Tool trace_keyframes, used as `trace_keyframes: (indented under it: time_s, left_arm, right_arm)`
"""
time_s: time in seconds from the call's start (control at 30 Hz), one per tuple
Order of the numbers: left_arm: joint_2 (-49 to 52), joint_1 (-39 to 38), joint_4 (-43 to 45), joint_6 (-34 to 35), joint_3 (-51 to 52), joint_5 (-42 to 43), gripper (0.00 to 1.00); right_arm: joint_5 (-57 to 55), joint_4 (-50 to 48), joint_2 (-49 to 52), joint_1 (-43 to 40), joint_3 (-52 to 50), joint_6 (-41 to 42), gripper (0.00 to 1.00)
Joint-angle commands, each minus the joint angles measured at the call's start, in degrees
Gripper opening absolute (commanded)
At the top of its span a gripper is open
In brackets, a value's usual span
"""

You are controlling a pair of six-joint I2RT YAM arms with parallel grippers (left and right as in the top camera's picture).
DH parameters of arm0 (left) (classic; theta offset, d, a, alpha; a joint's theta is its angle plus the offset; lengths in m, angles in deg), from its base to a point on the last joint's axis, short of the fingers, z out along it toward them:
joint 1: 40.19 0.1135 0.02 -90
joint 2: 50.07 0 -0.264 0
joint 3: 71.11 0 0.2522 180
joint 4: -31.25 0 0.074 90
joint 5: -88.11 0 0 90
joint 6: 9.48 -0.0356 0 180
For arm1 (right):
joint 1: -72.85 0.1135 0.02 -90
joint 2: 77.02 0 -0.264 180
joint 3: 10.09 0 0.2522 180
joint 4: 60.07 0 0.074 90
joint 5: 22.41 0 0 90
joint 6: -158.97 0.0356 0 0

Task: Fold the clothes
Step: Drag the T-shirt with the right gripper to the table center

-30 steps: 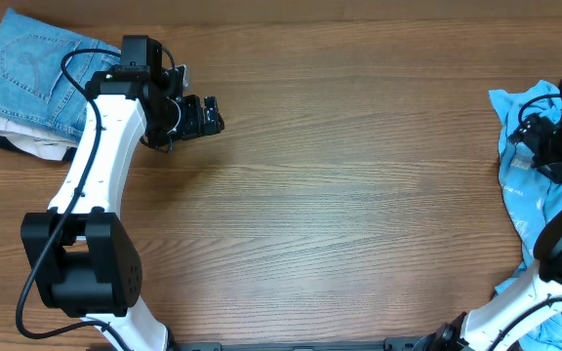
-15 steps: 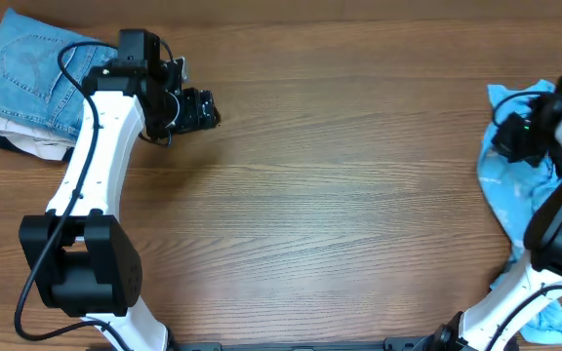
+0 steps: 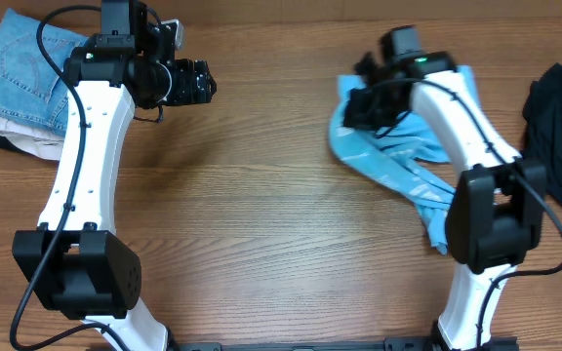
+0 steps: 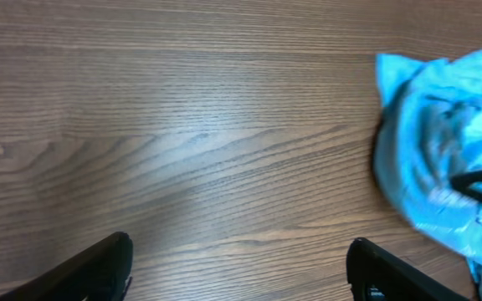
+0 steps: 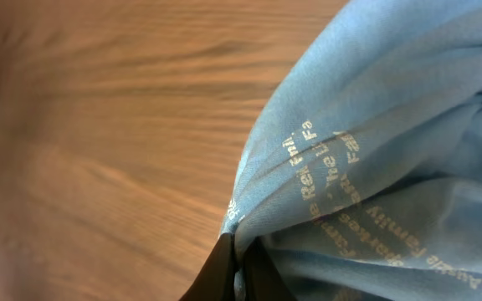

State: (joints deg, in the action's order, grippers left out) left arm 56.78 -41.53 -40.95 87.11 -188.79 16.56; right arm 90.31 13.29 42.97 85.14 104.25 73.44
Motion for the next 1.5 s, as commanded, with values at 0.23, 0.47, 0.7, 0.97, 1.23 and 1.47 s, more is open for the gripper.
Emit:
trace_keyframes:
  time_s: [0.23,0.47,0.7,0.97,1.23,1.47]
  left_arm:
    - [-1.62,0.57,1.68,-2.36,-1.42,-1.03,0.86]
    - [-1.62,0.59,1.75,-2.38,-1.42,-1.05,0.88]
    - [-1.62,0.90,1.73,-2.36,-1.42,-1.09,0.88]
    - [-5.44,7.21,-1.60,-3.32,-3.52,-1.14,0.85]
    - [-11.04,7.54,-5.62,-3.43,-3.52,-7.06,0.84]
    - [-10.97,7.54,-7.37,-4.09,-3.50,-7.52,0.86]
  right_arm:
    - [0.79,16.90,-0.72,9.44,19.78,-4.98,0.04]
    - [-0.48,23.34,-0.72,12.57,22.21,-7.74,0.04]
    - [1.38,32.04,-0.72,17.16,46.73,-10.21,0.04]
    - [-6.95,34.69,-0.74,20.98,55.06,-12.24,0.06]
    - [-12.59,2.51,-0.35,11.63,30.91,-10.47,0.42]
    - [-4.90,16.37,-2.54,2.08,31.01,-5.90,1.00]
